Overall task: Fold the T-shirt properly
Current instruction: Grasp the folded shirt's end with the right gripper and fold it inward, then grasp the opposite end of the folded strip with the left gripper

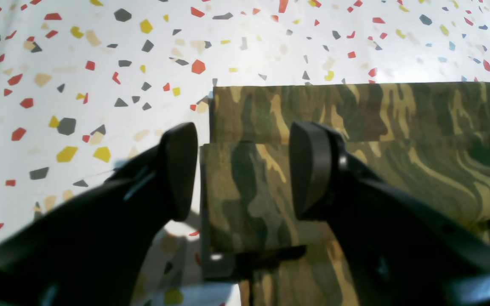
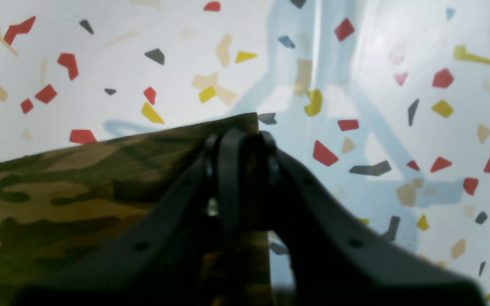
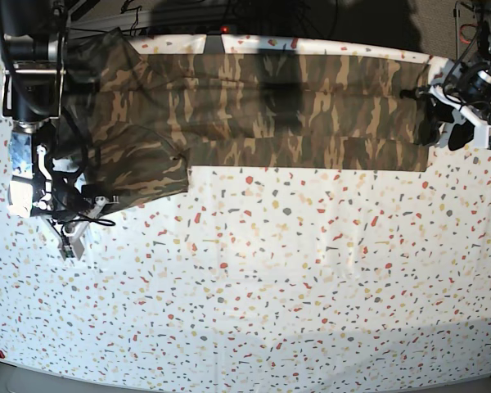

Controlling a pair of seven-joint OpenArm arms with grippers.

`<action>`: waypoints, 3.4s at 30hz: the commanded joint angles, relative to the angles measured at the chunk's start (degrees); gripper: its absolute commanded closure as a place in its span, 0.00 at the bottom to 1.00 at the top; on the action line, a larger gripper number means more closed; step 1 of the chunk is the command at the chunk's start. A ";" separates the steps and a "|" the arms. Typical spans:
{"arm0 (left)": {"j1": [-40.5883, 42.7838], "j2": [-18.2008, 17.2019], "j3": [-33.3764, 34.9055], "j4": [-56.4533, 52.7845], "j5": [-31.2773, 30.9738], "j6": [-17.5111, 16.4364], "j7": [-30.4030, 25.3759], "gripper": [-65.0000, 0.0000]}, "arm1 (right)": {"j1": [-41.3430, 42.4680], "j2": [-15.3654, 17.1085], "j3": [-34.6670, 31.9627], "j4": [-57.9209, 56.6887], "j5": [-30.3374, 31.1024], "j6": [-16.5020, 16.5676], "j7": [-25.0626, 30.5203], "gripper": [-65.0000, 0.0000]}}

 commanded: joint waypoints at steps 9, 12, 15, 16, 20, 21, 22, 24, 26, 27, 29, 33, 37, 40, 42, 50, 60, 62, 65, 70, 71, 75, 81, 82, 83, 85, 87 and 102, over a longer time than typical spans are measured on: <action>0.17 -0.70 -0.39 1.09 -0.83 -0.44 -1.46 0.48 | 3.06 0.50 0.04 1.27 0.74 2.38 -3.72 1.00; 0.17 -0.68 -0.39 1.09 -0.83 -0.44 -1.46 0.48 | 3.28 1.51 0.04 5.53 5.51 4.44 -6.54 1.00; 0.17 -0.68 -0.39 1.09 -0.85 -0.44 -1.49 0.48 | 3.17 2.51 0.04 10.71 10.99 4.79 -11.32 1.00; 0.17 -0.68 -0.39 1.09 -0.85 -0.44 -1.46 0.48 | 3.17 2.80 0.04 12.31 12.39 4.76 -12.94 1.00; 0.17 -0.68 -0.39 1.09 -0.83 -0.44 -1.44 0.48 | 2.89 3.30 0.04 17.92 18.29 4.79 -19.43 1.00; 0.17 -0.70 -0.42 1.09 -0.81 -0.44 -1.18 0.48 | 2.62 3.30 0.04 19.30 20.20 4.79 -21.24 1.00; 0.17 -0.70 -0.42 1.09 -0.83 -0.44 -1.09 0.48 | 2.08 3.45 0.04 20.94 22.27 4.81 -22.80 1.00; 0.20 -0.68 -0.39 1.09 -0.81 -0.42 -1.05 0.48 | 0.00 3.91 0.04 25.51 26.03 5.31 -24.92 1.00; 0.20 -0.68 -0.42 1.09 -0.83 -0.42 -1.01 0.48 | -3.26 4.07 0.04 30.95 26.99 6.73 -26.05 1.00; 0.20 -0.68 -0.39 1.09 -0.81 -0.42 -0.94 0.48 | -5.27 4.07 0.04 33.68 27.08 6.78 -26.05 1.00; 0.17 -0.68 -0.42 1.09 -0.83 -0.39 -0.85 0.48 | -9.73 4.02 0.04 38.75 27.12 6.75 -25.99 1.00; 0.17 -0.68 -0.39 1.09 -0.81 -0.39 -0.96 0.48 | -17.68 3.74 0.04 46.64 27.58 6.73 -25.83 1.00; 0.17 -0.68 -0.42 1.09 -0.83 -0.39 -1.09 0.48 | -23.45 3.74 0.04 51.34 30.80 6.73 -25.83 1.00; 0.17 -0.70 -0.39 1.09 -0.81 -0.39 -1.07 0.48 | -26.71 3.72 0.04 53.51 34.18 6.73 -25.83 1.00; 0.17 -0.70 -0.42 1.09 -0.83 -0.39 -1.07 0.48 | -28.76 3.74 0.04 54.42 36.44 6.73 -25.88 1.00; 0.17 -0.70 -0.42 1.09 -0.81 -0.42 -1.09 0.48 | -33.24 3.74 0.04 54.69 37.22 6.73 -25.90 1.00; 0.15 -0.70 -0.42 1.09 -0.81 -0.42 -1.09 0.48 | -33.35 3.76 0.04 54.69 39.63 6.69 -26.75 0.70; 0.15 -0.70 -0.42 1.09 -0.81 -0.42 -1.09 0.48 | -33.33 3.76 0.04 54.69 41.57 6.71 -26.73 0.70; 0.15 -0.72 -0.42 1.09 -0.79 -0.42 -1.09 0.48 | -33.16 3.76 0.04 54.69 45.29 6.75 -26.69 0.70; 0.15 -2.25 -0.44 1.09 -0.42 -0.42 -1.16 0.48 | -30.95 3.74 0.13 54.69 43.82 7.05 -25.46 0.70; 0.15 -2.89 -0.44 1.09 -0.42 -0.39 -1.14 0.48 | -30.42 3.74 0.28 54.69 41.44 7.05 -24.11 0.70; 0.22 -5.01 -0.44 0.87 -0.50 -0.26 -0.20 0.48 | -29.83 3.74 1.16 54.69 32.63 7.05 -16.98 0.70; 0.24 -4.98 -0.42 -4.76 -5.84 -1.31 0.04 0.48 | -29.83 3.74 1.51 54.66 31.54 7.05 -16.17 0.70; 0.15 -4.98 -0.42 -6.40 -6.93 -2.36 0.02 0.48 | -29.83 3.74 1.49 54.66 31.56 7.05 -16.15 0.70; 0.09 -4.98 -0.42 -8.15 -8.33 -3.78 0.00 0.48 | -29.83 3.74 1.51 54.66 31.56 7.05 -16.11 0.70; -0.15 -4.98 -0.42 -11.47 -11.02 -5.97 -0.02 0.48 | -29.83 3.74 1.51 54.66 31.58 7.05 -16.13 0.70; -0.55 -4.96 -0.35 -14.29 -12.52 -7.21 -0.02 0.48 | -29.83 3.74 1.51 54.66 31.61 7.05 -15.98 0.70; -2.54 -4.66 -0.26 -19.96 -29.07 -9.39 19.56 0.53 | -29.81 3.74 1.51 54.66 31.56 7.05 -13.79 0.70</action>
